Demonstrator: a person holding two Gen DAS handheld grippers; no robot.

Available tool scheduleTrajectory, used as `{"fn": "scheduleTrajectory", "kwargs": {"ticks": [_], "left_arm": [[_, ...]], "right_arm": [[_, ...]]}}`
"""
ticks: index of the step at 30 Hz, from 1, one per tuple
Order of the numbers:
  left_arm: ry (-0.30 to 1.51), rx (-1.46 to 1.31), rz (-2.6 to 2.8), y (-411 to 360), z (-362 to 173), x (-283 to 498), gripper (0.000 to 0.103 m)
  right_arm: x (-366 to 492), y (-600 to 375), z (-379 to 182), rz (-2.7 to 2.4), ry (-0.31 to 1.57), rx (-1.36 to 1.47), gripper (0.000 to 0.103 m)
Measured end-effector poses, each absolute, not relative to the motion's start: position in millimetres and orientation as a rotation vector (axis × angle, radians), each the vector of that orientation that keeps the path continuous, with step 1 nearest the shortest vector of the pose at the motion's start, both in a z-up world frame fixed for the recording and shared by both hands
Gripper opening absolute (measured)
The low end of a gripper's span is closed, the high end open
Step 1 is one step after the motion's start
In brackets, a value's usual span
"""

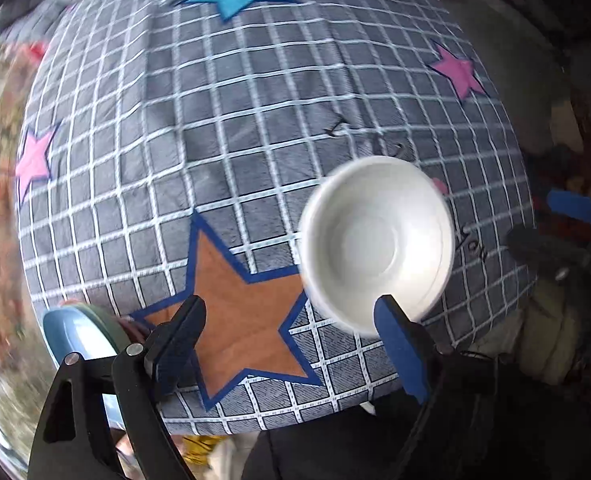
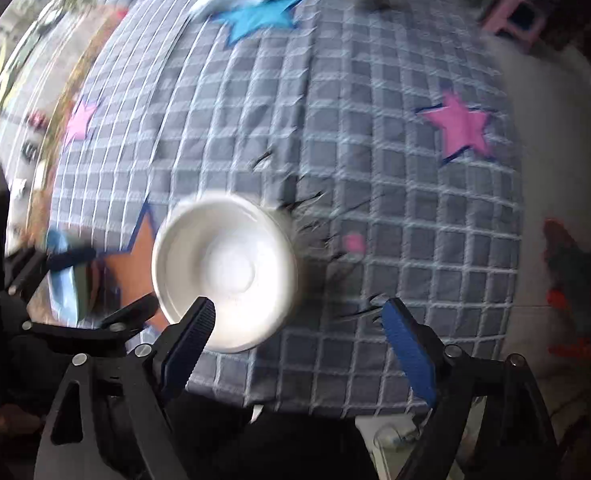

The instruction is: Organize plates and bowls

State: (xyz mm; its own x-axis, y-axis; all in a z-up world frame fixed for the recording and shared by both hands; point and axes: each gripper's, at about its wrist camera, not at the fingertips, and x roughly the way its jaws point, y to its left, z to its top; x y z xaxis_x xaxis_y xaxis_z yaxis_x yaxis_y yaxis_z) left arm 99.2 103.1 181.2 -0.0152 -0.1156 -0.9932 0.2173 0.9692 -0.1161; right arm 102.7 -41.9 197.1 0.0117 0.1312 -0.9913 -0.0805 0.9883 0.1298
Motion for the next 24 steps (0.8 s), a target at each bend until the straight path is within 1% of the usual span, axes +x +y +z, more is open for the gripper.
{"fn": "scheduleTrajectory", "kwargs": {"ticks": [6, 12, 24], "left_arm": [[1.555, 0.071, -0.26, 100, 182, 95, 0.088], [1.519, 0.122, -0.215, 94, 190, 96, 0.089], [1.506, 0.114, -0.168, 96, 193, 98, 0.089]], "right_arm": [[105, -63, 192, 0.129, 1.575, 0.113, 0.087], [104, -59, 186, 0.154, 1.598, 0.075, 0.087], [105, -76, 180, 0.139, 1.618, 0.104, 0.087]]}}
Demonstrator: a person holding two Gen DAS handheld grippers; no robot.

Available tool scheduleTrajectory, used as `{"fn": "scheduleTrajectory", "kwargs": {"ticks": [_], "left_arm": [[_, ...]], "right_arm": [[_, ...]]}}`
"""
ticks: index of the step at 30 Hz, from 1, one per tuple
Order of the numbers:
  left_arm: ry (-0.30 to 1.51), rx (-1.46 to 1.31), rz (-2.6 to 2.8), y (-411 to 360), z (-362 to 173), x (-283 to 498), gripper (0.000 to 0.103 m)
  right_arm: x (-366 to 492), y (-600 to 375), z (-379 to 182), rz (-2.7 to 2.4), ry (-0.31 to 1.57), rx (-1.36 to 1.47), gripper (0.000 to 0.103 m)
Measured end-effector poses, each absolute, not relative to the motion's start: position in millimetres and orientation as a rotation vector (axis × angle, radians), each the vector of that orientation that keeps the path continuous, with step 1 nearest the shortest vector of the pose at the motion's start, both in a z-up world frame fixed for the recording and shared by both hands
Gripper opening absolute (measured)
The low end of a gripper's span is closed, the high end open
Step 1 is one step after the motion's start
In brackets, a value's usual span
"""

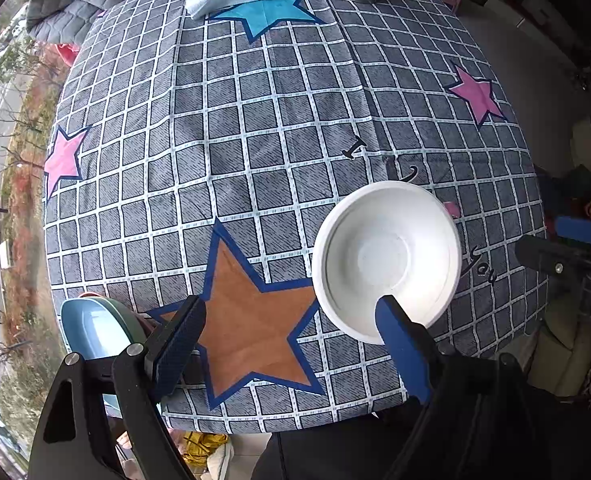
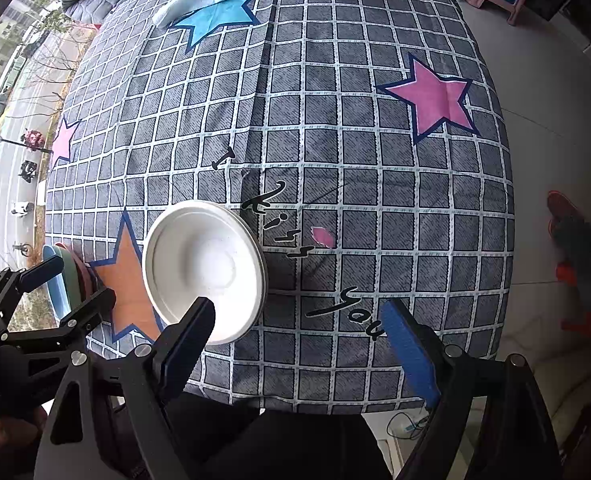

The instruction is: Organize plates and bowls

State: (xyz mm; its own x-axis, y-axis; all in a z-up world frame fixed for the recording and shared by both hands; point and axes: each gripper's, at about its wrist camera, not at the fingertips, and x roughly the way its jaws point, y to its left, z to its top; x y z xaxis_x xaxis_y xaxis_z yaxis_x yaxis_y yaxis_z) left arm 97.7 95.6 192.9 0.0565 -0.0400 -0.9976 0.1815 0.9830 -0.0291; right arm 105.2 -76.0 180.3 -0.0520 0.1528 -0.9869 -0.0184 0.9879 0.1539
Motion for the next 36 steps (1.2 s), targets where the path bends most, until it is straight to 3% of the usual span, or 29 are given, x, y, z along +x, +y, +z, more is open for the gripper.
{"fn": "scheduleTrajectory", "kwargs": {"ticks": [12, 28, 30, 32, 34, 36], "left_arm": [[1.587, 0.092, -0.15, 101, 169, 92, 0.09], [1.661, 0.018, -0.173, 86, 105, 99, 0.088], [1.68, 0.02, -0.169, 80, 94, 98, 0.077], [1.697, 0.009, -0.2, 75, 86, 101, 0.047], [1.722, -0.023, -0.232, 68, 81, 99, 0.033], [1.729, -0.005, -0.233, 60, 79, 97, 0.03]], "right_arm": [[96, -81, 159, 0.13, 1.692, 0.129, 0.087], [99, -27, 115, 0.25, 1.649, -0.078, 0.086], [99, -18, 107, 0.274, 1.652, -0.115, 0.076], [97, -10, 97, 0.307, 1.672, -0.145, 0.045], [95, -4, 87, 0.351, 1.703, -0.152, 0.022], [94, 0, 85, 0.372, 1.705, -0.146, 0.021]]}}
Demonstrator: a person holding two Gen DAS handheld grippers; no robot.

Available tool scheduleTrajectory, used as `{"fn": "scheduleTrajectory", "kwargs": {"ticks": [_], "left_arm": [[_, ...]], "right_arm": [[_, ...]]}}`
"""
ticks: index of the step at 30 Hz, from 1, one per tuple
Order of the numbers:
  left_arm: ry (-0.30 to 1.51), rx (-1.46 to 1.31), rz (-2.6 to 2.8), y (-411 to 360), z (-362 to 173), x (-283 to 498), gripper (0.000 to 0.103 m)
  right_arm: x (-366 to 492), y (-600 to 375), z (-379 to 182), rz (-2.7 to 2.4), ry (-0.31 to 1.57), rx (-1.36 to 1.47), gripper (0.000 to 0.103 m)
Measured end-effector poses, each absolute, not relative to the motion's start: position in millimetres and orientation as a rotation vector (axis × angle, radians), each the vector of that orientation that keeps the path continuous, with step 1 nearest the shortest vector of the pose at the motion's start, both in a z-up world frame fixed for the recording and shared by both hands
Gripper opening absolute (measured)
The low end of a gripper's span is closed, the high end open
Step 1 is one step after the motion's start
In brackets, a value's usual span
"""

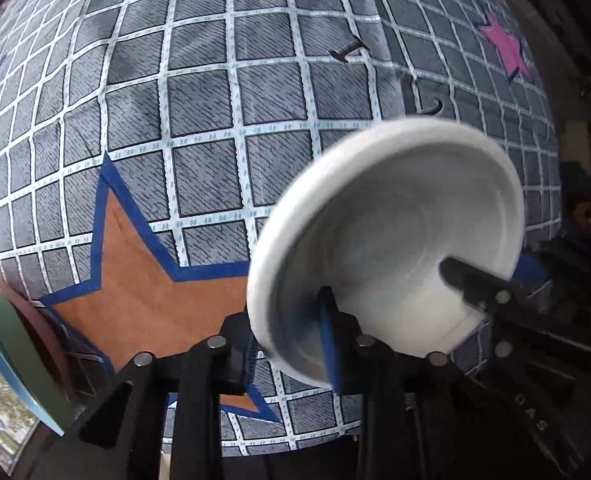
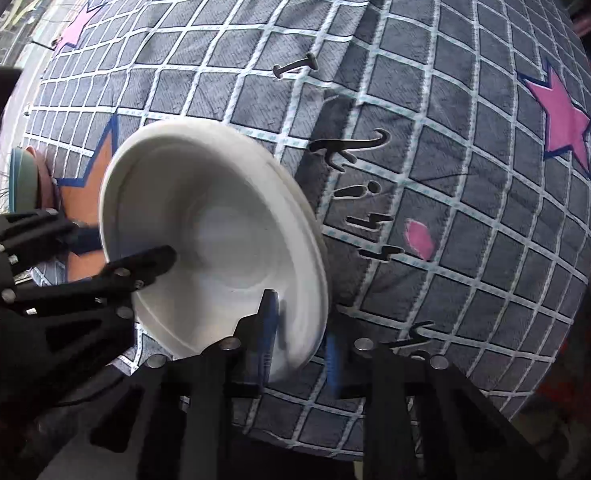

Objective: Organize plates and bowls
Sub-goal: 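Grasp the rim of the nested white bowls with both grippers, then carry the nested bowls with both grippers over the plate stack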

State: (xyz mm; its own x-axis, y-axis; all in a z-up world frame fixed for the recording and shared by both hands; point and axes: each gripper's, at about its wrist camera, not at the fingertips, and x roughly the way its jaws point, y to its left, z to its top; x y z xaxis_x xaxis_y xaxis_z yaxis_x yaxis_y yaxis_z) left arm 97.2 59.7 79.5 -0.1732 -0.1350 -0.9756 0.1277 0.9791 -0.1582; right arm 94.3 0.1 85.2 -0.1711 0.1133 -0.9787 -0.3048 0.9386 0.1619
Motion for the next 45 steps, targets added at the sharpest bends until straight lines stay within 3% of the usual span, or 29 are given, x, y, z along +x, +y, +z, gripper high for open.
{"fn": "scheduleTrajectory", "kwargs": {"ticks": [4, 18, 25, 45], "left_arm": [[1.727, -0.066, -0.23, 62, 81, 100, 0.029], [1.591, -0.022, -0.239, 44, 149, 116, 0.029], [1.575, -0.068, -0.219, 73, 161, 99, 0.029], [1.504, -0.205, 0.033, 134, 216, 32, 0.029]], "right_arm": [[101, -6, 91, 0.38, 1.685, -0.09, 0.017], [136, -37, 138, 0.402, 1.652, 0.043, 0.017], [150, -61, 152, 0.426, 1.717, 0.28, 0.017], [98, 6, 198, 0.669, 1.62, 0.103, 0.017]]}}
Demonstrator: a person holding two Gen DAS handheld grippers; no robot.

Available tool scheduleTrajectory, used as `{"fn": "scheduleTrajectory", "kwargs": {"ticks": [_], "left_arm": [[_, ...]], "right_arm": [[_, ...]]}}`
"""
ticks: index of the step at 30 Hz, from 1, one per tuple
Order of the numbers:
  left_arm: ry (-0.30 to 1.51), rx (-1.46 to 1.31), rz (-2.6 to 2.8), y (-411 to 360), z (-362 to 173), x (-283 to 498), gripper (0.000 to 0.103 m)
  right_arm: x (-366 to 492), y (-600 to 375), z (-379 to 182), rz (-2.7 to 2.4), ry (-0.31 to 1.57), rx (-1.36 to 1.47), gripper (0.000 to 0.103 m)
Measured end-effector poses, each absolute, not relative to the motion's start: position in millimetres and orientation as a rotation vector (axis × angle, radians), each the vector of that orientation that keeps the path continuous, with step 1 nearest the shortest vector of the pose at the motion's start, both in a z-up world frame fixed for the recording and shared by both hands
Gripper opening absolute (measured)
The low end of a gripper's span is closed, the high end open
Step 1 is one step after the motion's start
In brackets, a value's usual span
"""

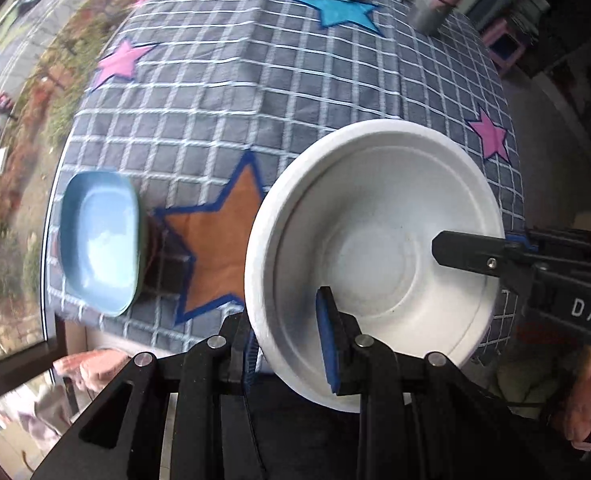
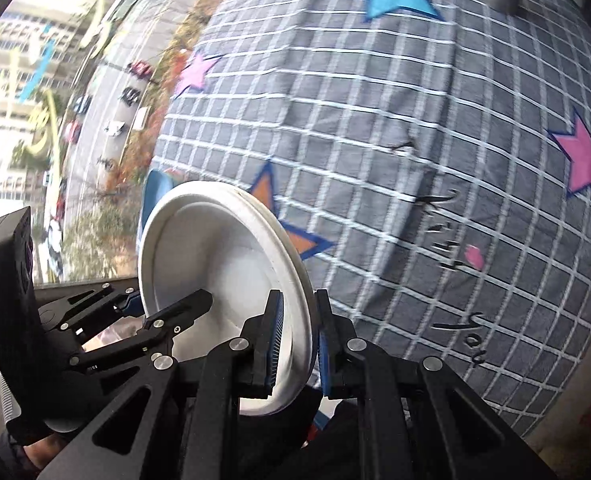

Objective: Organize plates and bowls
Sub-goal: 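Carry the nested bowls with both grippers over the plate stack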

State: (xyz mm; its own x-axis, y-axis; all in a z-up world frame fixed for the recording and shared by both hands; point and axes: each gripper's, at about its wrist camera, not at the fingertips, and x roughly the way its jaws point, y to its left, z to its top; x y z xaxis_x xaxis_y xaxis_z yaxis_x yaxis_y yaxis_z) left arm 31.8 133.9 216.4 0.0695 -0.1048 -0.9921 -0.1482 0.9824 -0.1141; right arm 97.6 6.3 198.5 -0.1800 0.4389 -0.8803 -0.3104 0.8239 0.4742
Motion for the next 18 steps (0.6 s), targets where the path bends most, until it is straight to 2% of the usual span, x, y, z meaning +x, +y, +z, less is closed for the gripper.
{"fn": "scheduleTrajectory", "kwargs": {"ticks": [9, 18], "left_arm": [[1.429, -0.262, 0.045, 192, 230, 24, 0.029], [1.444, -0.268, 0.056, 264, 223, 6, 0.029]], "right_arm": [[85, 67, 211, 0.693, 1.623, -0.048, 0.017], [72, 151, 224, 0.717, 1.594, -0.166, 0.017]]}}
